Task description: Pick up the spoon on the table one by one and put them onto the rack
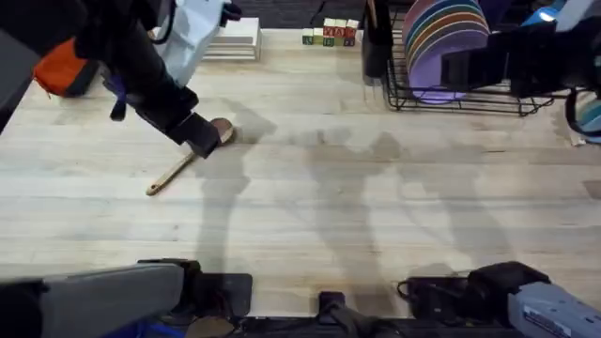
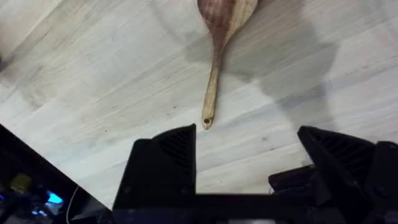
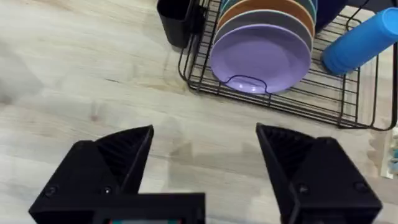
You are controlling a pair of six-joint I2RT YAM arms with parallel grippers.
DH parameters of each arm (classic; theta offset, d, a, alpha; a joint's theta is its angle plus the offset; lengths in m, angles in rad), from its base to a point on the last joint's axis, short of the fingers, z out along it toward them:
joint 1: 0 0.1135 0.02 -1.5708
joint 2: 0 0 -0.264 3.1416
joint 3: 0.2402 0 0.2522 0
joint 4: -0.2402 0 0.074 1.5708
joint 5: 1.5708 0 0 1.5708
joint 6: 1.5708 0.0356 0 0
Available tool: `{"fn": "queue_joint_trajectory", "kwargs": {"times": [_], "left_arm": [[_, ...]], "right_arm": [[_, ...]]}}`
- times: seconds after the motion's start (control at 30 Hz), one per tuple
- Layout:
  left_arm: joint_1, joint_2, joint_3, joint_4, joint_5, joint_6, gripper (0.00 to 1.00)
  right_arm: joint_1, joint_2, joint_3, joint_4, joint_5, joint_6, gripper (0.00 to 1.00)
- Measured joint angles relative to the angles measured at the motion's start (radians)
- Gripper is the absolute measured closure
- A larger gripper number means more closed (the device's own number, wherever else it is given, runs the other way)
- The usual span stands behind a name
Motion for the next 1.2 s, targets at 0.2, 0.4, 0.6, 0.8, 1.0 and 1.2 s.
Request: {"fn": "queue_joint_trajectory", "kwargs": {"times": [0.2, 0.4, 0.6, 0.8, 1.0, 1.2], "left_arm": [[0.022, 0.040, 0.000, 0.015, 0.007, 0.011, 0.005], [0.052, 0.057, 0.000, 0.036, 0.037, 0.014, 0.005], [0.057, 0.099, 0.000, 0.041, 0.050, 0.014, 0.004], [0.058, 0.174, 0.000, 0.041, 0.049, 0.014, 0.005], [0.087, 0.229, -0.008, 0.090, 0.050, 0.014, 0.005], [0.113, 0.229, -0.091, 0.208, 0.049, 0.022, 0.005]], "right_arm": [[0.000, 0.000, 0.000, 0.000, 0.000, 0.000, 0.009], [0.000, 0.000, 0.000, 0.000, 0.000, 0.000, 0.009], [0.000, 0.000, 0.000, 0.000, 0.000, 0.000, 0.009], [0.000, 0.000, 0.000, 0.000, 0.000, 0.000, 0.009], [0.000, 0.000, 0.000, 0.000, 0.000, 0.000, 0.009], [0.000, 0.000, 0.000, 0.000, 0.000, -0.024, 0.009]]}}
